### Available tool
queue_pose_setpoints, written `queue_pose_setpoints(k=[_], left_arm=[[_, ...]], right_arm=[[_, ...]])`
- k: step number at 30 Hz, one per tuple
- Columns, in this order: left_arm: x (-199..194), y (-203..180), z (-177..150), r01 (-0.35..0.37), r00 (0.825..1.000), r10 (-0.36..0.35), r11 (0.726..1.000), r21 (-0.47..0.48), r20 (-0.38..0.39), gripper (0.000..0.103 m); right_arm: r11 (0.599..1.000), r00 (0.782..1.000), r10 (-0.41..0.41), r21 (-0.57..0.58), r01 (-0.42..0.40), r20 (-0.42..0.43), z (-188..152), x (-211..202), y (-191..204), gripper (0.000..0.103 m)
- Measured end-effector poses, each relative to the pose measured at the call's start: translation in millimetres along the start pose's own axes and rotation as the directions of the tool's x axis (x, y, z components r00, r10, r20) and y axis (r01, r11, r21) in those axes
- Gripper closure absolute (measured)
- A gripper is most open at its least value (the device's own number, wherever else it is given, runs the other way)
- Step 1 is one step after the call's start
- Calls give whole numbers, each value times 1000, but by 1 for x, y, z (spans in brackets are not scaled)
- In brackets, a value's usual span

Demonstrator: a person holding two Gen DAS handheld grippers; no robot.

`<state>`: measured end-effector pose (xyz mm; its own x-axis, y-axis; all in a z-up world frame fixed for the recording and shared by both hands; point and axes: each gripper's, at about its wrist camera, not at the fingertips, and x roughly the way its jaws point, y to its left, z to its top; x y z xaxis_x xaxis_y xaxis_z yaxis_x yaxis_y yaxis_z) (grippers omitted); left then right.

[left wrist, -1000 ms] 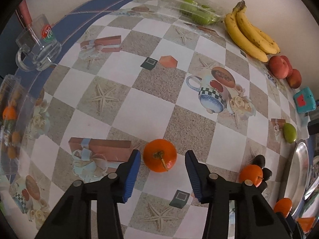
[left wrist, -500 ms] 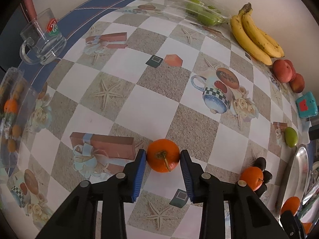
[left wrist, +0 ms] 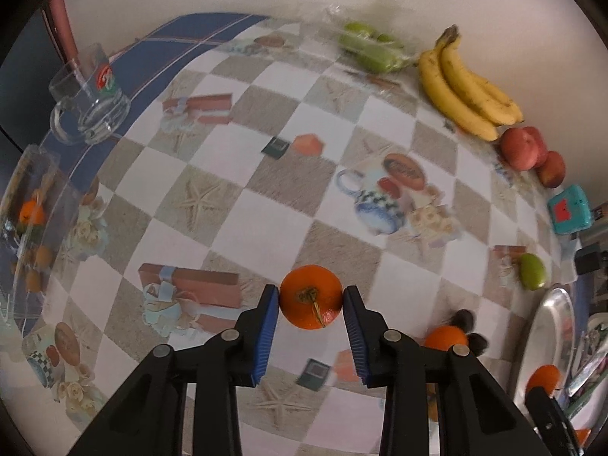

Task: Organize fruits
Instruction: 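Carry both held oranges over the steel plate with both tools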

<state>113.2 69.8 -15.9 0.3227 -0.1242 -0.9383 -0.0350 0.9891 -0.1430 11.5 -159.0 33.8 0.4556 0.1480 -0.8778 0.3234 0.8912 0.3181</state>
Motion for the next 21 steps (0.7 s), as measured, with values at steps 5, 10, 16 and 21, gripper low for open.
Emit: queue_pose_setpoints(k=[5, 10, 16, 21], left_arm=[[-18, -25, 3, 27, 999, -29, 999, 38, 38, 66], [-29, -57, 2, 61, 996, -66, 994, 87, 61, 66], [-37, -102, -2, 105, 991, -117, 981, 164, 67, 66], [-40, -140, -12, 137, 986, -155, 960, 244, 55, 66]], right_arm=[[1000, 1000, -15, 7, 15, 18, 4, -7, -11, 66], [999, 998, -38, 34, 36, 42, 8, -14, -28, 66], [994, 994, -86, 77, 80, 68, 12, -23, -54, 66], [988, 992, -97, 127, 87, 82, 15, -29, -80, 66]])
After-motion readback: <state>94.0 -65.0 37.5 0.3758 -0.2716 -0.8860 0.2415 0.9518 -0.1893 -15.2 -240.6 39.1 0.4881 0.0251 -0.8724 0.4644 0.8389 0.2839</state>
